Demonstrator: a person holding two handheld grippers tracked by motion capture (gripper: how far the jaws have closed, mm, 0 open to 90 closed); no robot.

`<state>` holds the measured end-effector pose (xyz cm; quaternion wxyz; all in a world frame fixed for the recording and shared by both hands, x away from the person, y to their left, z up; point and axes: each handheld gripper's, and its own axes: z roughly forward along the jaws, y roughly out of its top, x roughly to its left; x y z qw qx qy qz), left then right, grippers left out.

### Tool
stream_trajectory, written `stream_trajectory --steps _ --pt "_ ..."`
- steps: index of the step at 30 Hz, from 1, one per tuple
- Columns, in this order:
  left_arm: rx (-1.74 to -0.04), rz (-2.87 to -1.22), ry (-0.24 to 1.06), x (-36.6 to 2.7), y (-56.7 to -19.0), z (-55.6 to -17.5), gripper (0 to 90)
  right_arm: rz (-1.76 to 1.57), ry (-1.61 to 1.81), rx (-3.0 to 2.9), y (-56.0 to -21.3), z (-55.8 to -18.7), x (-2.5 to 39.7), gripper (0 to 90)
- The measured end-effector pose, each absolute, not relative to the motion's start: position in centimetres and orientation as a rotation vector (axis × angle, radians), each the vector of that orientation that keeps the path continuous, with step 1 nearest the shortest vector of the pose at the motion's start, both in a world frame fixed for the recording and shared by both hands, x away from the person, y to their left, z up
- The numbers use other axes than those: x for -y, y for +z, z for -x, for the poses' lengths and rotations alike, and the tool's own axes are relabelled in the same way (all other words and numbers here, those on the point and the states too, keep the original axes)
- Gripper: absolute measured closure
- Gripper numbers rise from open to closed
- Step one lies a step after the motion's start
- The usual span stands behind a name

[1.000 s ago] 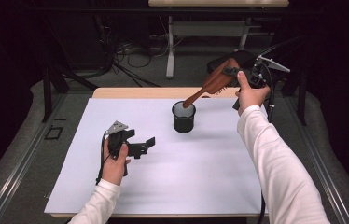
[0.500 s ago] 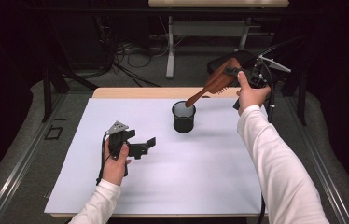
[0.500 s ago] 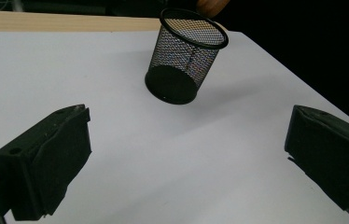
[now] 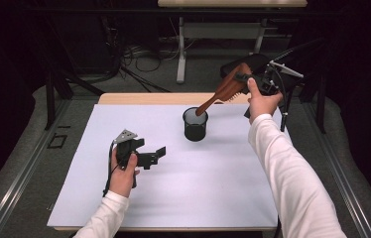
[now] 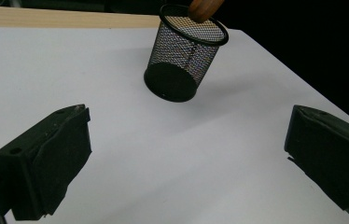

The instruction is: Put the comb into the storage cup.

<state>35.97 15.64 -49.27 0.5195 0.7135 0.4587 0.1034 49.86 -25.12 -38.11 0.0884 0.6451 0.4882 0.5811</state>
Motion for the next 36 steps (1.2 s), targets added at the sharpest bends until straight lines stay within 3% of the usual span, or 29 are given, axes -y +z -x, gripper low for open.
stream_trajectory --steps 36 --pt "-1.103 -1.705 0.245 -15.8 -49.4 -36.0 0.6 -1.898 1.696 -1.525 -39.4 -50.5 23.2 49.6"
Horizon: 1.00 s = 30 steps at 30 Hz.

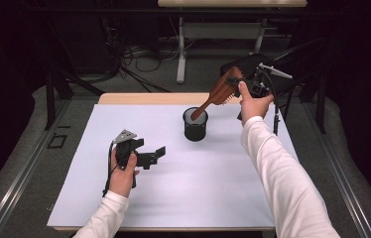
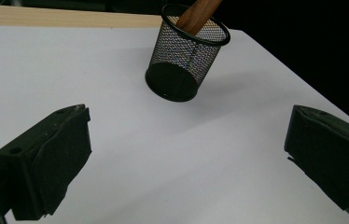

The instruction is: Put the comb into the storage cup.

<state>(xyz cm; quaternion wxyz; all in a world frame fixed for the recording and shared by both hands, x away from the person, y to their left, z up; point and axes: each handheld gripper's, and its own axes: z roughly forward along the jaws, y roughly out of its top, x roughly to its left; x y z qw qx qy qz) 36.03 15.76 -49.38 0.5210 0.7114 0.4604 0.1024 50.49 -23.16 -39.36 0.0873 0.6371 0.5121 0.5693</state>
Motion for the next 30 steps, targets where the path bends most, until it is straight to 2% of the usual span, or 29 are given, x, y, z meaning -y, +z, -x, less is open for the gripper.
stream_trajectory --steps 30 --pt "-1.11 -1.707 0.242 -15.8 -49.5 -36.1 0.8 -1.89 1.66 -1.583 -40.9 -50.7 21.3 49.5"
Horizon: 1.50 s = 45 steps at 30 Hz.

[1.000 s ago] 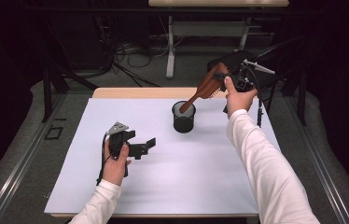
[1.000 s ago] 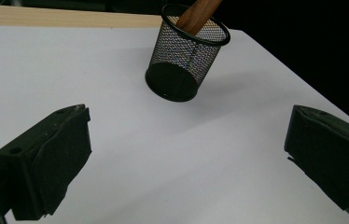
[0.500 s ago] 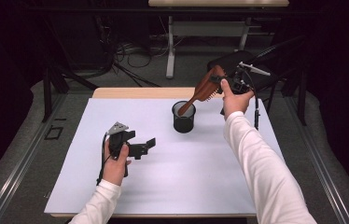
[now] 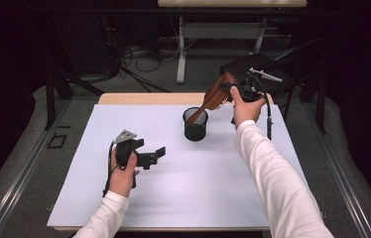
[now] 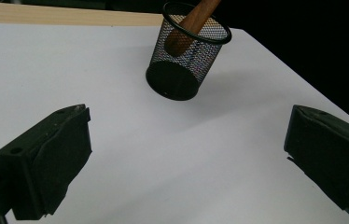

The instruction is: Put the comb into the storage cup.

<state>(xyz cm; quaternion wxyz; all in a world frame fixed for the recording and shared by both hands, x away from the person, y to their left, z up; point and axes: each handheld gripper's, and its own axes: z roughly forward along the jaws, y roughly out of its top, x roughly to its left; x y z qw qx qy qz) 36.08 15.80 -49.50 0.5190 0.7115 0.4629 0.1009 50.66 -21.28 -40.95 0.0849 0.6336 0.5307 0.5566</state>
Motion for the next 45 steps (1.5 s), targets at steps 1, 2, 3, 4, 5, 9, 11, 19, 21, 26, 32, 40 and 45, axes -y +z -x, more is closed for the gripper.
stream_trajectory --steps 1,2,3,4,5,9,11,19,21,26,32,40,45 --pt "-1.11 -1.707 0.241 -15.8 -49.5 -36.1 0.8 -1.886 1.659 -1.58 -41.0 -50.7 21.2 49.5" --pt "-1.11 -1.707 0.241 -15.8 -49.5 -36.1 0.8 -1.886 1.659 -1.582 -41.1 -50.7 21.2 49.5" --pt "-1.11 -1.707 0.242 -15.8 -49.5 -36.1 0.8 -1.888 1.659 -1.584 -41.1 -50.7 21.2 49.4" --pt "-1.109 -1.706 0.24 -15.8 -49.5 -36.1 0.8 -1.888 1.659 -1.584 -41.2 -50.7 21.1 49.5" --pt "-1.109 -1.706 0.238 -15.8 -49.5 -36.1 0.8 -1.888 1.658 -1.586 -41.3 -50.7 21.1 49.5" --pt "-1.11 -1.707 0.238 -15.7 -49.6 -36.1 0.8 -1.892 1.653 -1.592 -41.5 -50.7 20.9 49.4" --pt "-1.11 -1.708 0.238 -15.7 -49.6 -36.1 0.8 -1.896 1.654 -1.594 -41.7 -50.7 20.8 49.4" --pt "-1.109 -1.708 0.237 -15.7 -49.6 -36.1 0.8 -1.897 1.65 -1.595 -42.0 -50.7 20.6 49.4" --pt "-1.109 -1.708 0.236 -15.8 -49.6 -36.1 0.8 -1.899 1.648 -1.595 -42.1 -50.7 20.5 49.4" --pt "-1.108 -1.71 0.236 -15.7 -49.6 -36.1 0.8 -1.898 1.634 -1.603 -42.3 -50.7 20.4 49.4" --pt "-1.109 -1.713 0.234 -15.7 -49.7 -36.1 0.8 -1.892 1.617 -1.617 -42.4 -50.8 20.2 49.3" --pt "-1.11 -1.712 0.231 -15.7 -49.7 -36.1 1.0 -1.887 1.581 -1.639 -42.7 -50.8 20.0 49.3" --pt "-1.11 -1.712 0.232 -15.7 -49.8 -36.1 1.0 -1.885 1.574 -1.645 -42.8 -50.9 19.9 49.2"
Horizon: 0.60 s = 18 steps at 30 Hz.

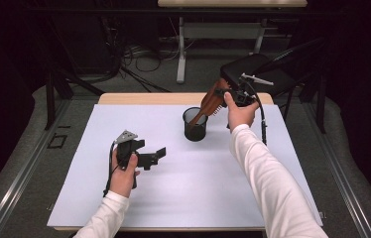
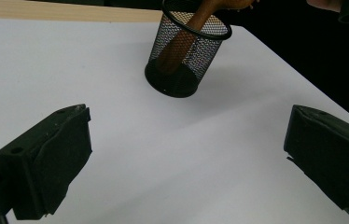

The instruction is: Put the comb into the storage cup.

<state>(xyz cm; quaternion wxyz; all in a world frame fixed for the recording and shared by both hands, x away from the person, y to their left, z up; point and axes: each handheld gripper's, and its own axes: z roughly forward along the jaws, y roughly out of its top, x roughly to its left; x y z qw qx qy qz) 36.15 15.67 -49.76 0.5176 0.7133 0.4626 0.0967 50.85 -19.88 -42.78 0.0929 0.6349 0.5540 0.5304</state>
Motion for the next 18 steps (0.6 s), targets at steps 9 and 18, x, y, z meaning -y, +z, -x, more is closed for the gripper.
stream_trajectory --steps 9,18 --pt "-1.113 -1.712 0.231 -15.69 -49.79 -36.17 1.0 -1.886 1.555 -1.664 -43.27 -50.96 19.51 49.1" --pt "-1.115 -1.711 0.228 -15.66 -49.82 -36.17 1.0 -1.896 1.552 -1.66 -43.49 -51.0 19.53 48.9"
